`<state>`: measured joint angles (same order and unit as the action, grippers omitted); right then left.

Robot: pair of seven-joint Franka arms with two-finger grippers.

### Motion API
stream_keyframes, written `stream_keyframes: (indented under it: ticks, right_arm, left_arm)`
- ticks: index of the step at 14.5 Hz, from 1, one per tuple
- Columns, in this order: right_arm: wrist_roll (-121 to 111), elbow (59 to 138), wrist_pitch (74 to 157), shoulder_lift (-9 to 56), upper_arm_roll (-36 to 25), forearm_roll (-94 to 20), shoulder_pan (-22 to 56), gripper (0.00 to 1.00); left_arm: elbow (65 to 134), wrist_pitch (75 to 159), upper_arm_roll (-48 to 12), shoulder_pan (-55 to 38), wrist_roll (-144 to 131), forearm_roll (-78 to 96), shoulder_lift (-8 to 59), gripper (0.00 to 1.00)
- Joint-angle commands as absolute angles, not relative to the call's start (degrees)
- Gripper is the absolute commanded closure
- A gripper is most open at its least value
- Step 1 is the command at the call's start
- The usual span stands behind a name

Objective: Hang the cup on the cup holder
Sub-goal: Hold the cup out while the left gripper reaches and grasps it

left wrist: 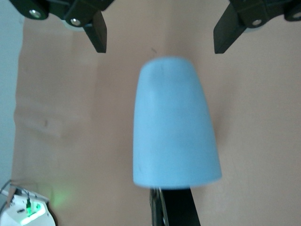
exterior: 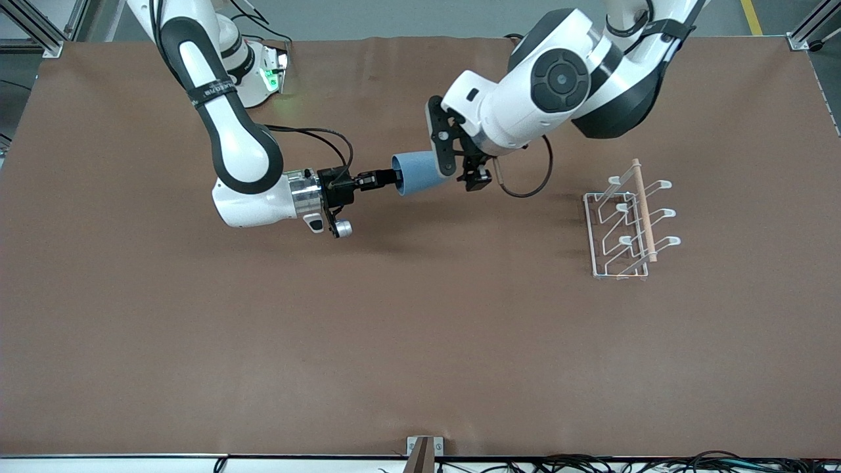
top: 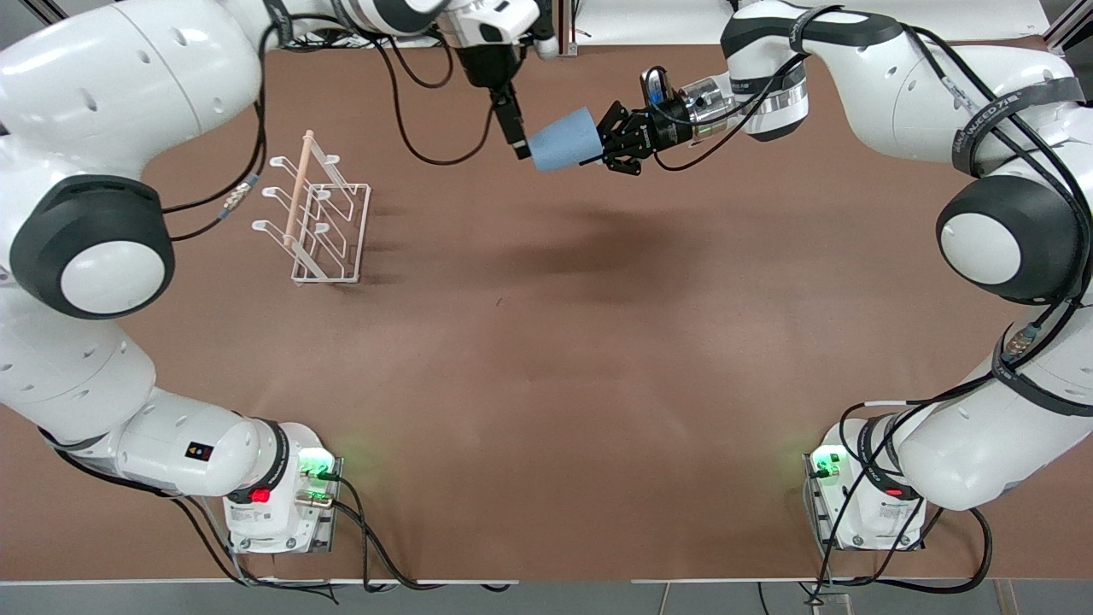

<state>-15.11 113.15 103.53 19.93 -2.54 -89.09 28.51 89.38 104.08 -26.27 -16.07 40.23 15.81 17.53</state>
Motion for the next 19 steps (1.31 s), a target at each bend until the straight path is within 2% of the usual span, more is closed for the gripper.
stream_keyframes:
  ticks: [1,4,8,9,13,15,17,18,19]
  right_arm:
    - [-15.73,113.73,103.62,19.42,-2.99,-90.88,29.18,1.00]
    - [-15.73,113.73,103.62,19.42,-2.99,-90.97,29.18,1.00]
    - [-15.73,113.73,103.62,19.42,-2.99,-90.88,29.27,1.00]
    - [-15.73,113.73,103.62,19.42,-2.99,-90.88,29.27,1.00]
    - [-15.73,113.73,103.62,19.42,-2.99,-90.88,29.27,1.00]
    - [-15.73,113.73,103.62,19.42,-2.99,-90.88,29.27,1.00]
    - [-15.73,113.64,103.54,19.51,-2.99,-90.88,29.27,0.97]
    - [-15.73,113.73,103.45,19.51,-2.99,-90.88,29.18,0.81]
    - [-15.65,113.73,103.45,19.42,-3.08,-90.88,29.09,0.35]
  left_arm:
    - [88.24,108.70,-26.37,-17.05,39.46,17.40,20.29,0.00]
    - [88.24,112.75,-26.37,-18.01,38.76,18.98,21.97,0.00]
    - [88.33,113.20,-26.37,-19.25,38.76,18.99,23.20,0.00]
    - [88.42,113.20,-26.37,-19.25,38.50,19.07,23.20,0.03]
    - [89.03,113.20,-26.37,-19.34,38.32,18.81,23.47,0.40]
    - [89.12,112.77,-26.37,-19.07,38.32,18.81,23.47,0.64]
    - [89.03,112.85,-26.37,-18.99,38.23,18.81,23.38,0.72]
    - [88.95,112.85,-26.37,-18.98,38.15,18.63,23.29,0.76]
    - [88.86,112.76,-26.28,-18.98,37.80,18.46,23.20,0.76]
